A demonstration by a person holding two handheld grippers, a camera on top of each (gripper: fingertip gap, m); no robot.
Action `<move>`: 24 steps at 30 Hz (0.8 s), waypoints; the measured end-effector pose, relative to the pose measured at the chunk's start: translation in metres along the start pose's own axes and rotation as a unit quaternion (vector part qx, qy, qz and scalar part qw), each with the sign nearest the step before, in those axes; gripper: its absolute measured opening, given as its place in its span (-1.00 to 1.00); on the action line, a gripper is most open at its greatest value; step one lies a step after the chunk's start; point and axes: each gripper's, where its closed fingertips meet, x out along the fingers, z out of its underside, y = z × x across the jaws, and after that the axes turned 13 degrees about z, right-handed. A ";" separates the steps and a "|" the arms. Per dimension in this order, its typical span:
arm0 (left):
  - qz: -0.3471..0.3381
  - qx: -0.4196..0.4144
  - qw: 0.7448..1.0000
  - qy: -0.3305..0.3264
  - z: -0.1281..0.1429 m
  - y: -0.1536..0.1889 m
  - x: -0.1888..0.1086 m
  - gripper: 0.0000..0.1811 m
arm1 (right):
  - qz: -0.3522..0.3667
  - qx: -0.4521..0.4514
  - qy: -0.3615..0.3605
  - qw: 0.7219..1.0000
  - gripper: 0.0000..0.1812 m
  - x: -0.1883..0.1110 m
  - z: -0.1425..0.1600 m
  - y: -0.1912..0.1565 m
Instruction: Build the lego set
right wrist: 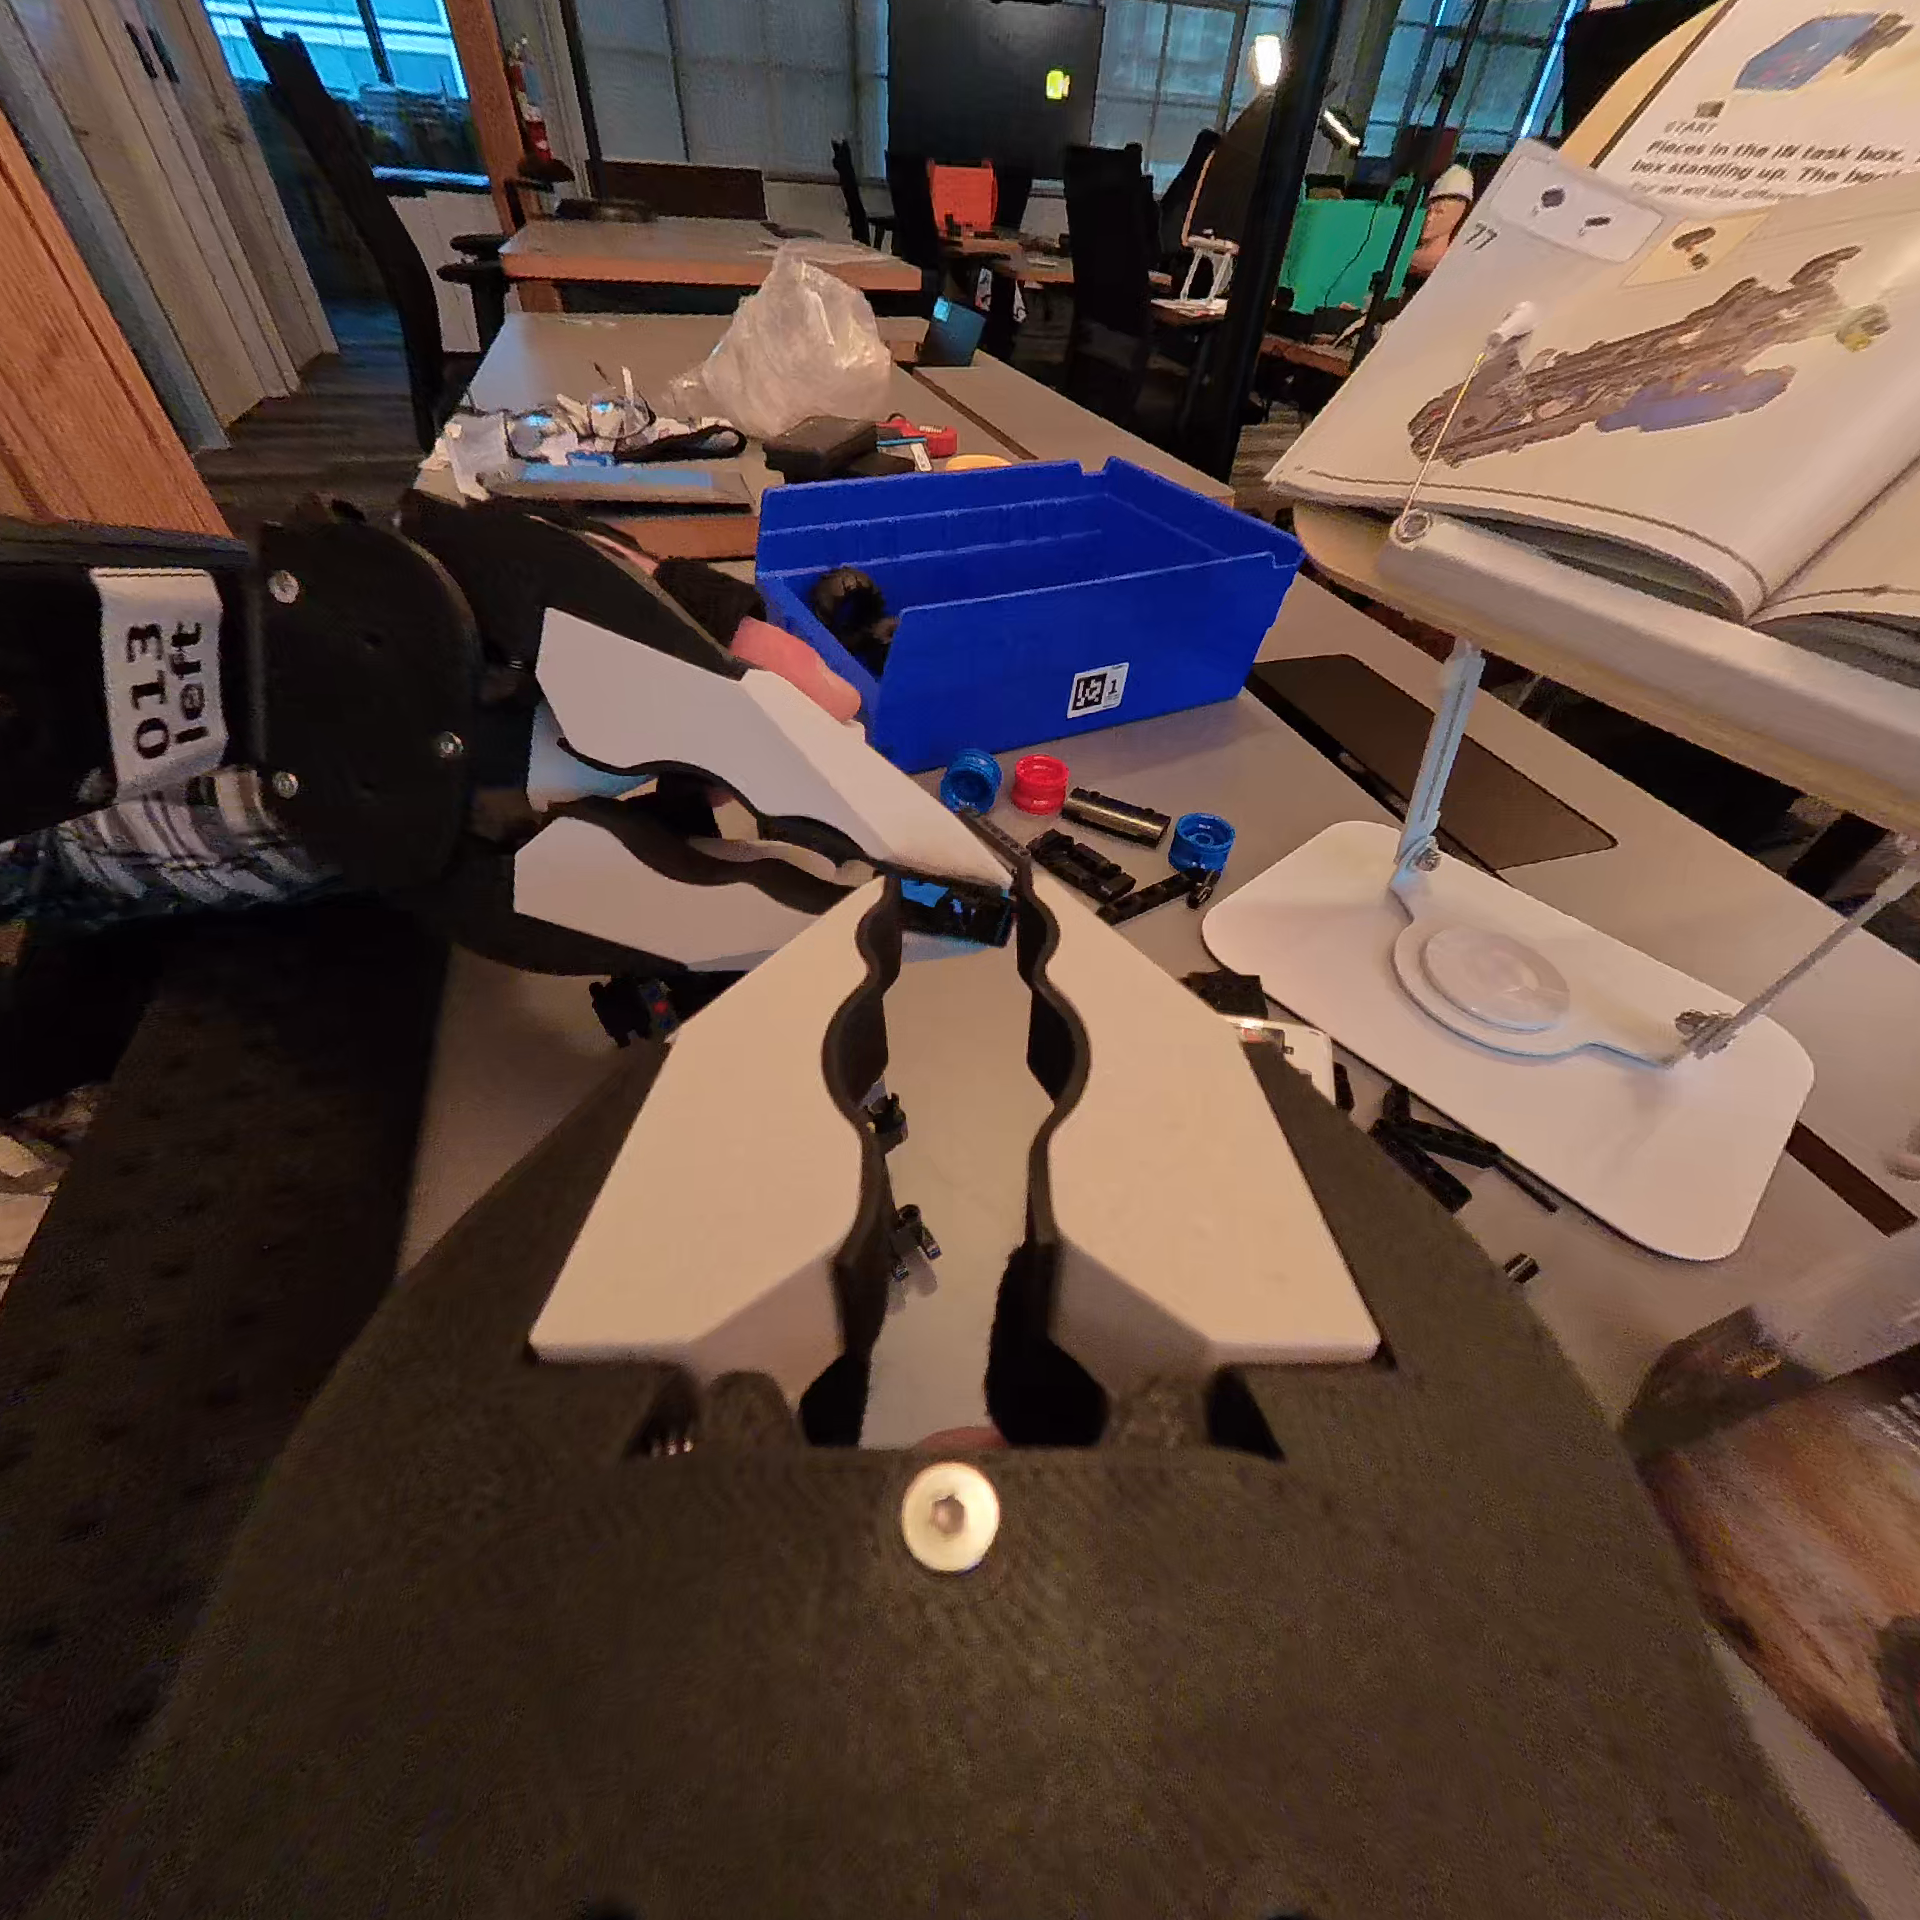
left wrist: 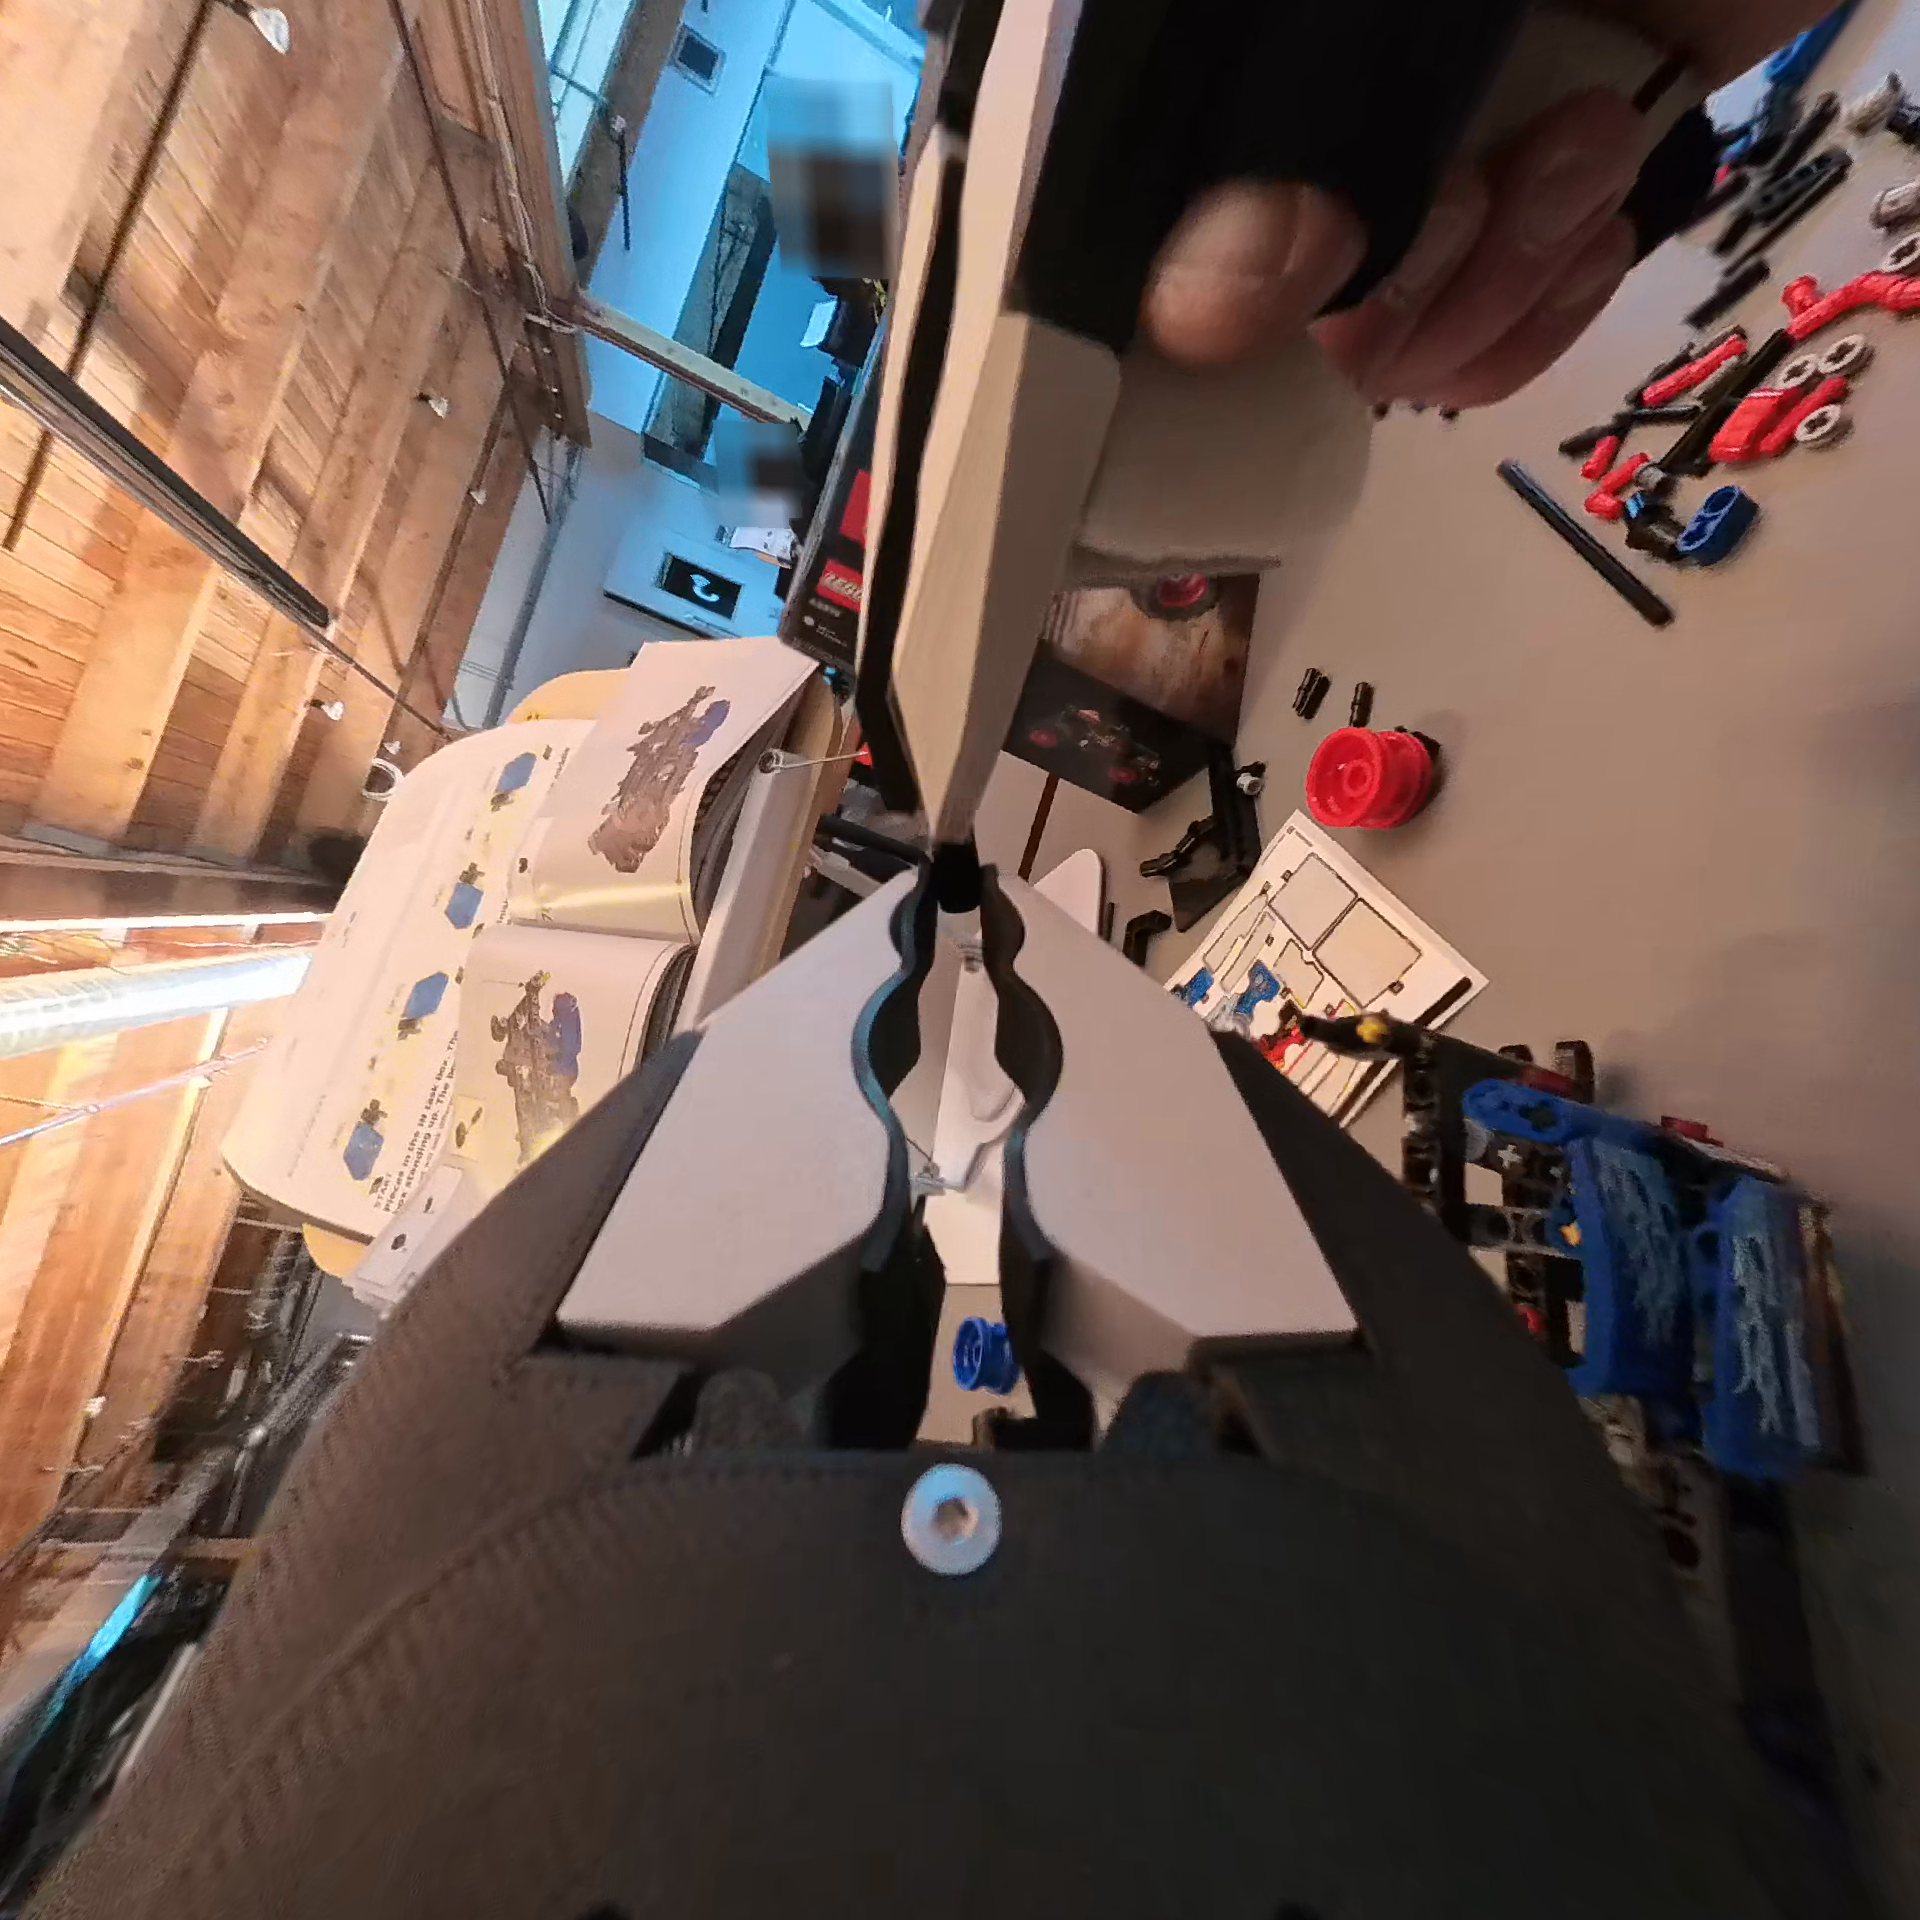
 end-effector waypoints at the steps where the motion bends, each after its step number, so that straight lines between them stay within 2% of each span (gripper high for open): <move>1: 0.000 0.007 1.000 -0.001 -0.002 0.002 0.000 -0.93 | 0.002 -0.004 -0.005 1.000 -0.80 0.002 0.002 -0.001; 6: -0.001 0.013 1.000 -0.006 -0.002 0.003 0.001 -0.93 | -0.009 -0.010 -0.003 1.000 -0.99 0.000 0.003 -0.005; 12: -0.002 0.002 1.000 0.012 -0.005 0.001 -0.002 -0.93 | -0.013 -0.017 0.019 1.000 -1.00 -0.007 -0.004 -0.001; 18: 0.012 -0.054 0.996 0.067 -0.008 -0.004 -0.006 -0.94 | -0.032 -0.009 0.024 0.999 -0.78 -0.012 -0.005 0.001; 24: -0.040 0.055 0.994 0.081 -0.024 -0.005 -0.017 -0.94 | -0.081 -0.008 0.057 0.995 -0.84 -0.020 -0.012 -0.013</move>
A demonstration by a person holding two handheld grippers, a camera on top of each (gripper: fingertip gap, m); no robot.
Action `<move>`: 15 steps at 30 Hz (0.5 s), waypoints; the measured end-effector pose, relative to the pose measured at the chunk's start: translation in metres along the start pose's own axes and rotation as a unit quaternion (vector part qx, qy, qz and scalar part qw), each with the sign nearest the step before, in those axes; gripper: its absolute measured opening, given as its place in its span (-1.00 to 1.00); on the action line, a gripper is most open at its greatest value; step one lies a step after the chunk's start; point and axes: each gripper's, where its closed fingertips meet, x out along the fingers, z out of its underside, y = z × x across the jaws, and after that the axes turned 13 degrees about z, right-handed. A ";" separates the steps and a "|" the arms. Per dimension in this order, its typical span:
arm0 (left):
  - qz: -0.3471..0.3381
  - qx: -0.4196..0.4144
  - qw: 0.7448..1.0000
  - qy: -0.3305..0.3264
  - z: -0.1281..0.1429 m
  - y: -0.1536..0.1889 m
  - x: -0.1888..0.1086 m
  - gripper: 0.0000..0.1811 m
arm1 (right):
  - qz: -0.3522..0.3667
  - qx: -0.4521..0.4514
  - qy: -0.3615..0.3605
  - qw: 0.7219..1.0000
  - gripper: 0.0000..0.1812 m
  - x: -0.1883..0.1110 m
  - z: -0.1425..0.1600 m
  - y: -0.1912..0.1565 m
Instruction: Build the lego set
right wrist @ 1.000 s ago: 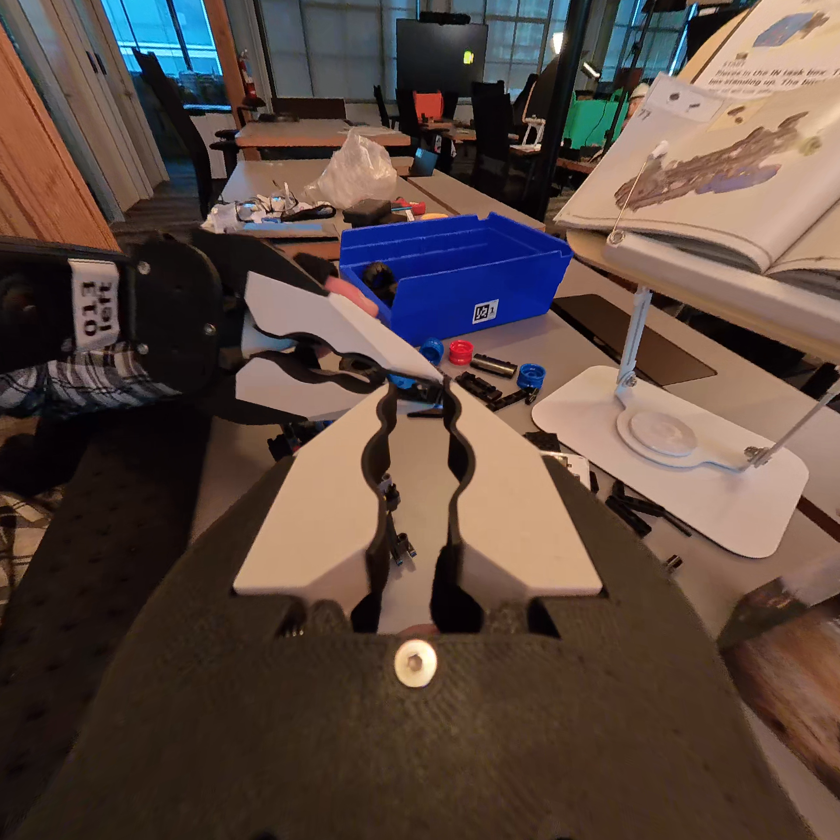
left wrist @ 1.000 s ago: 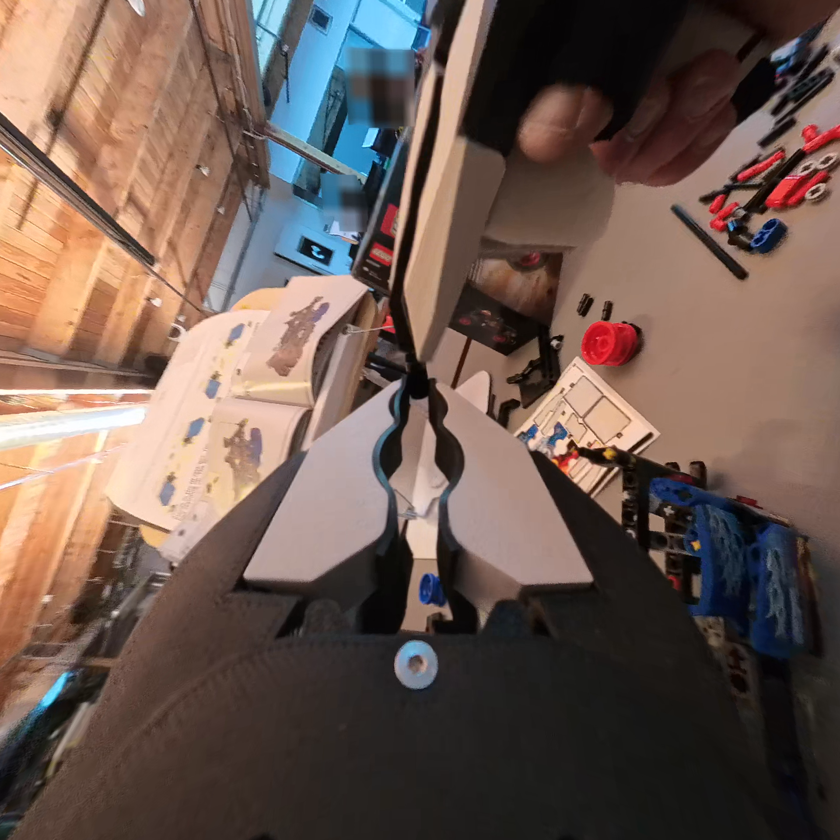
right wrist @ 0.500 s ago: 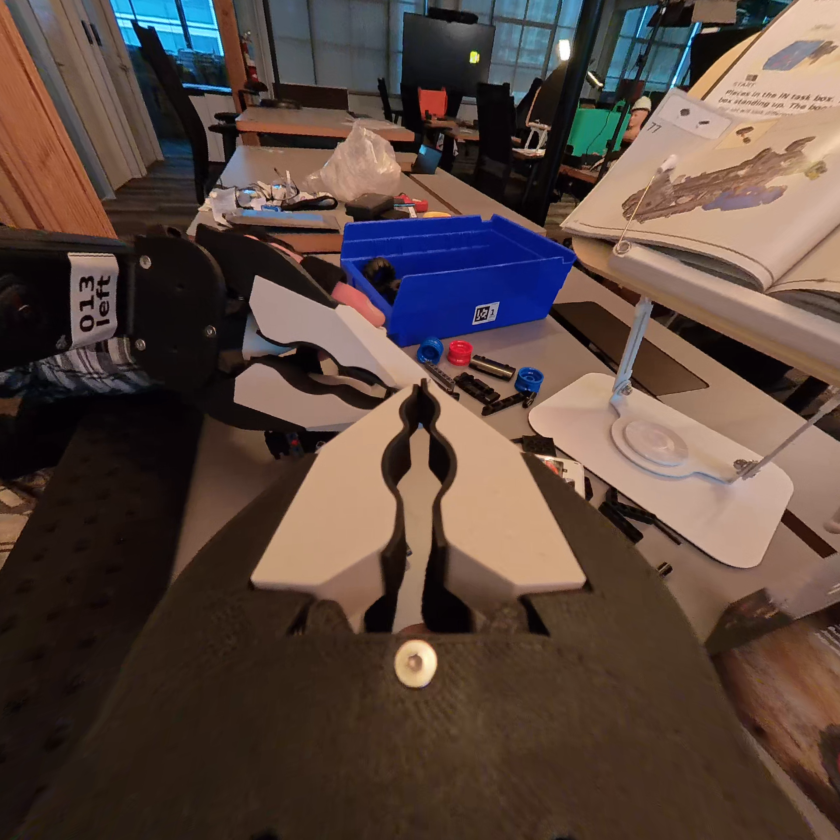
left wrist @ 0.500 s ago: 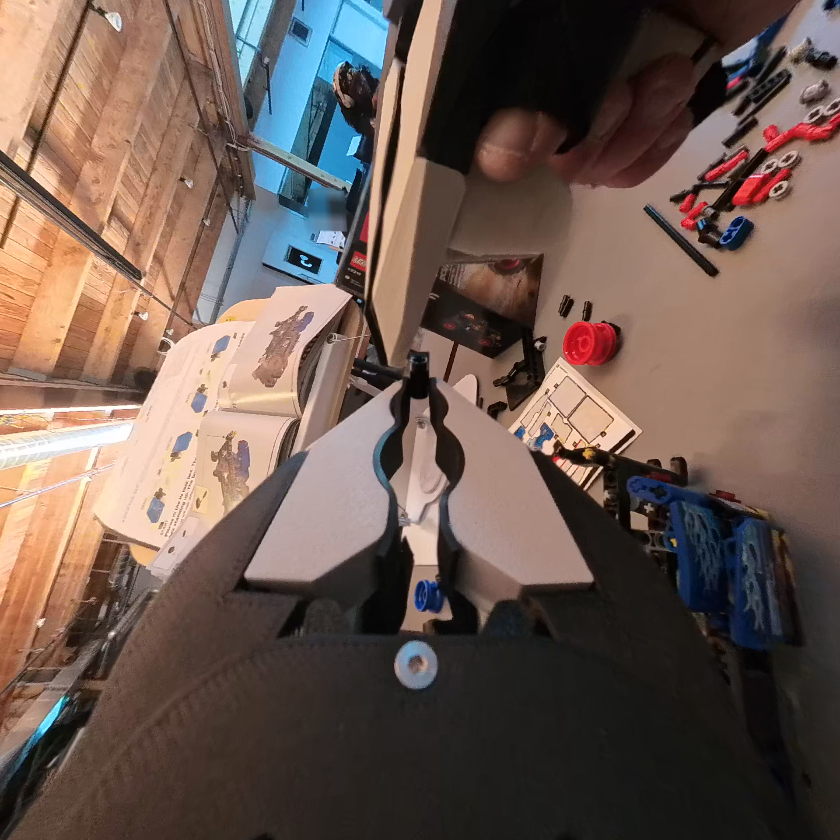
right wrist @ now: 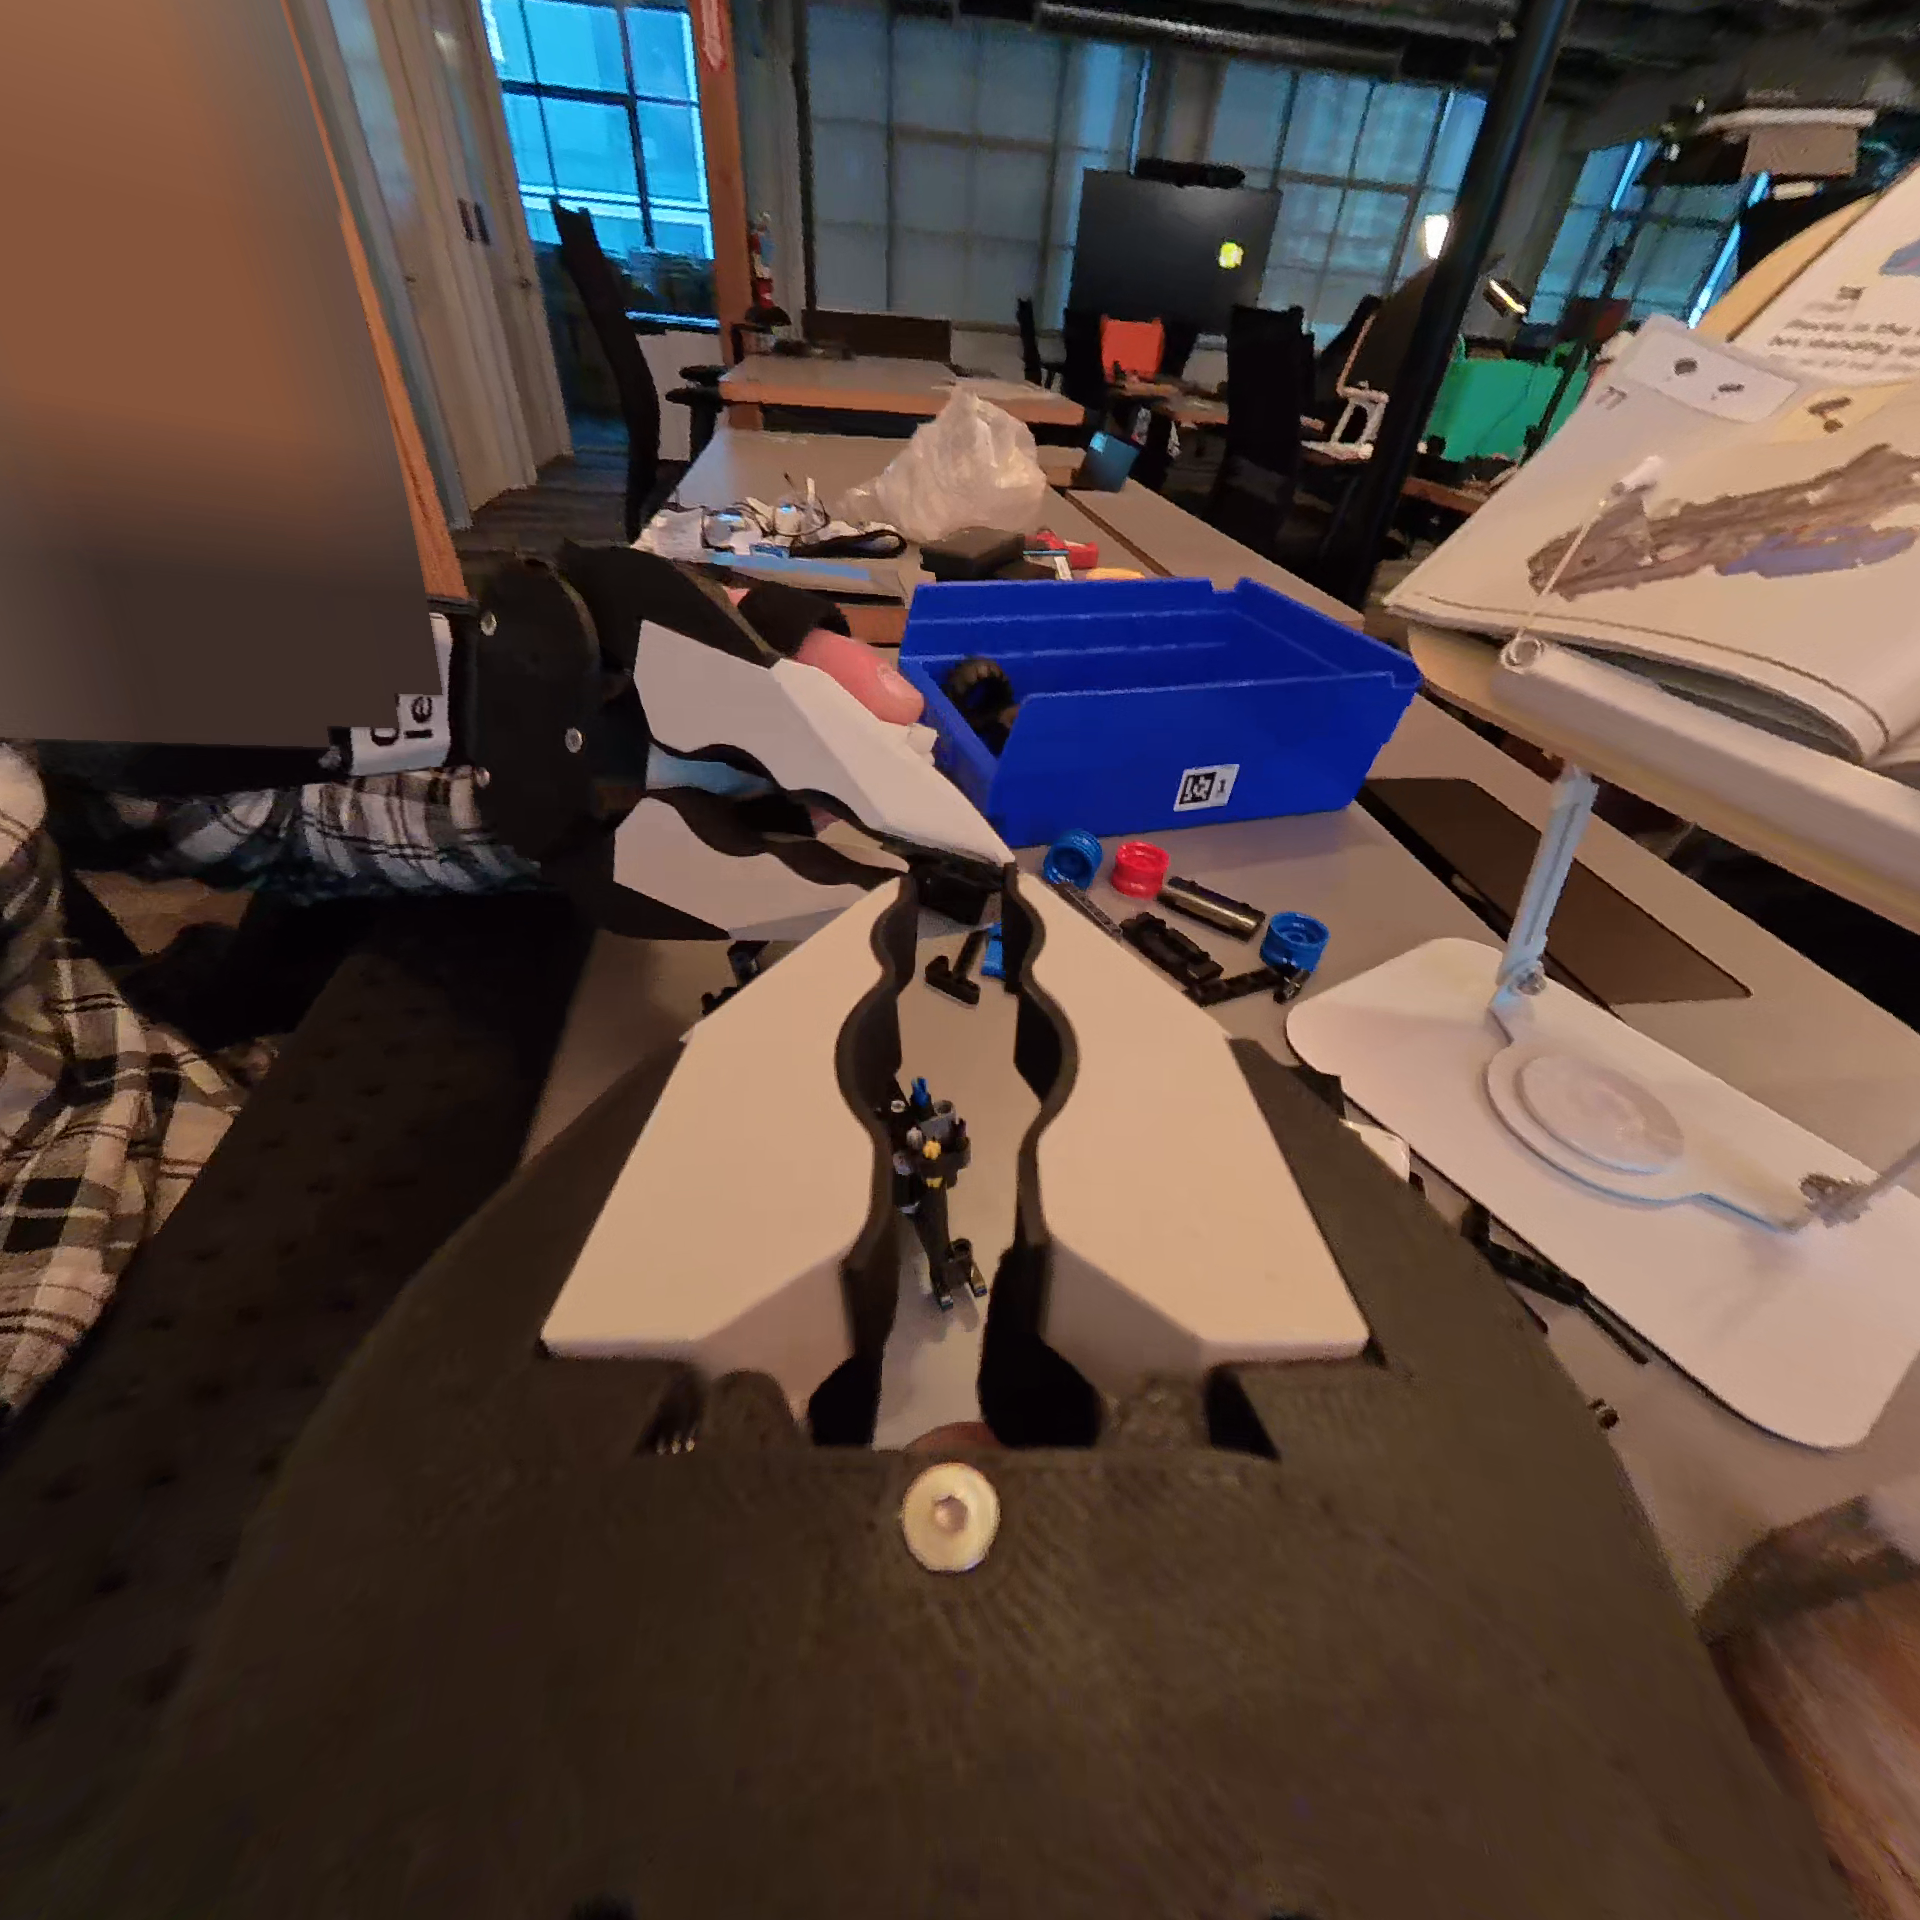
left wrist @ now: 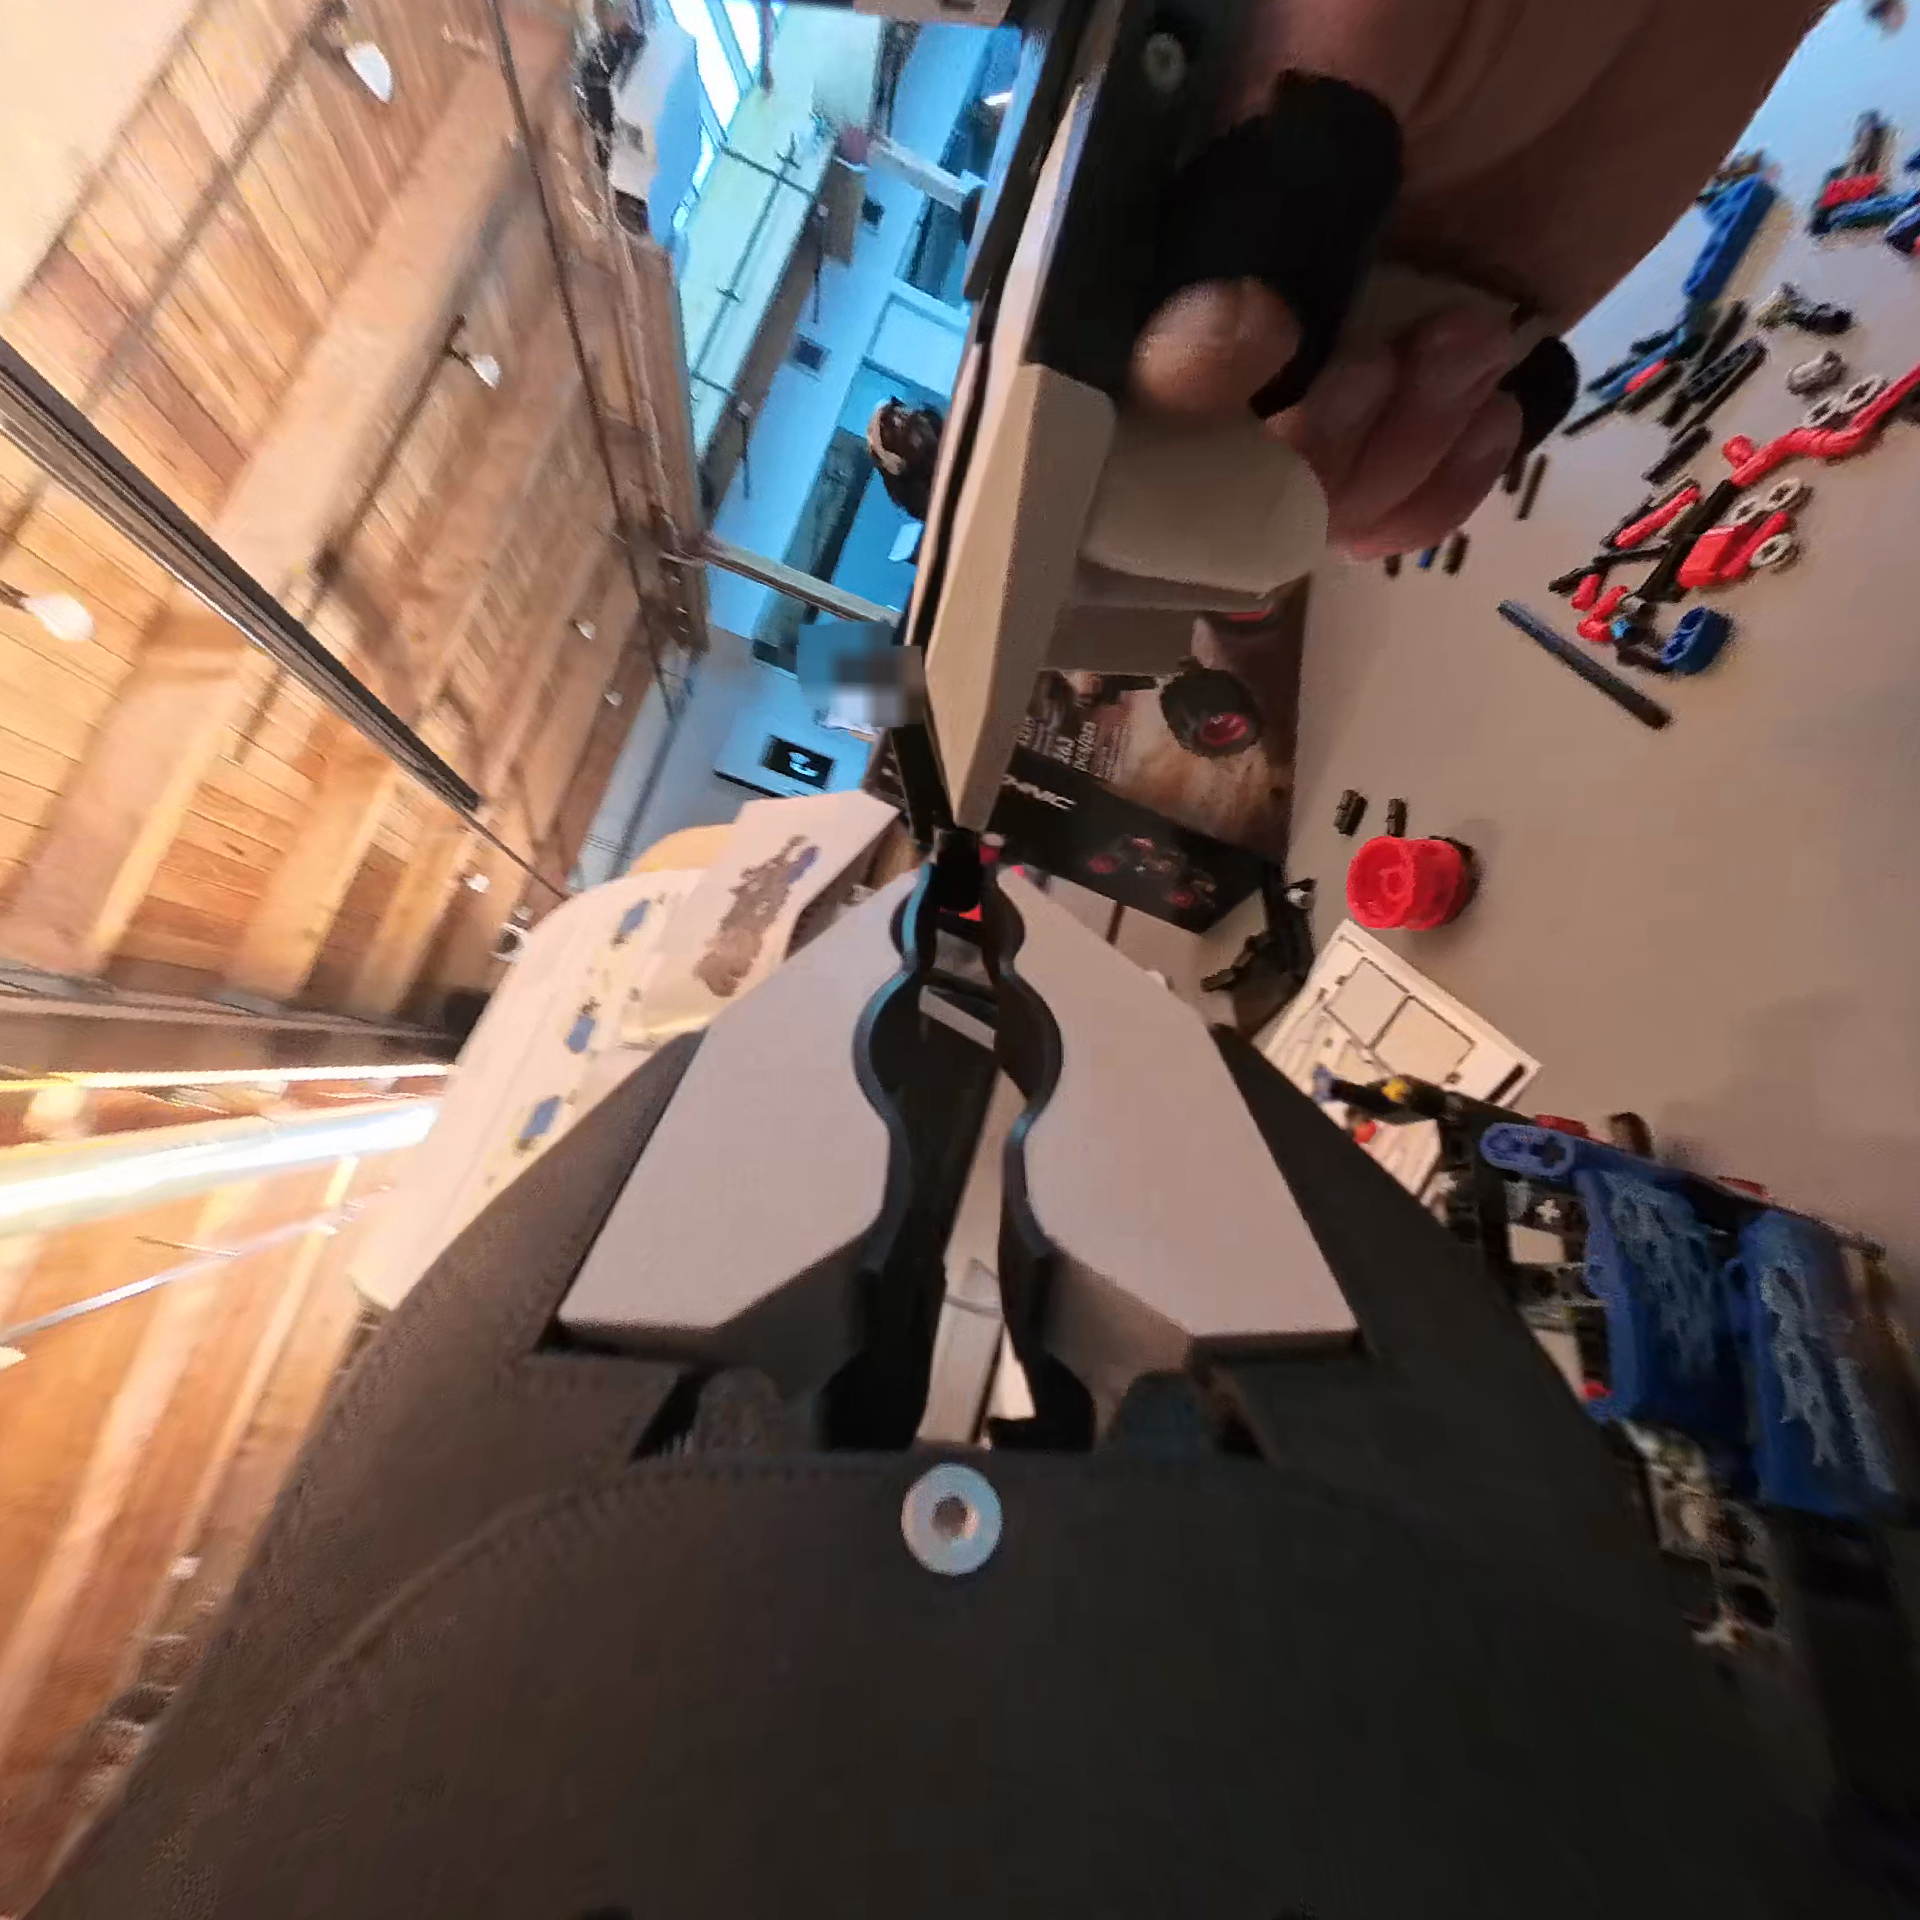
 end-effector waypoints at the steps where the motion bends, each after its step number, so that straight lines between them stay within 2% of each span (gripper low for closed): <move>1: -0.009 0.015 1.000 0.004 -0.003 -0.001 -0.002 -0.94 | -0.007 -0.005 0.007 1.000 -0.86 -0.002 -0.002 -0.002; 8: -0.058 0.102 0.993 0.036 -0.025 -0.006 -0.017 -0.94 | -0.073 0.034 0.025 0.996 -0.70 -0.010 -0.009 -0.016; 12: -0.061 0.111 0.991 0.052 -0.033 -0.005 -0.021 -0.94 | -0.120 0.056 0.032 0.991 -0.81 -0.014 -0.011 -0.026; 15: -0.058 0.109 0.990 0.062 -0.035 -0.003 -0.021 -0.94 | -0.132 0.070 0.036 0.988 -0.81 -0.014 -0.014 -0.030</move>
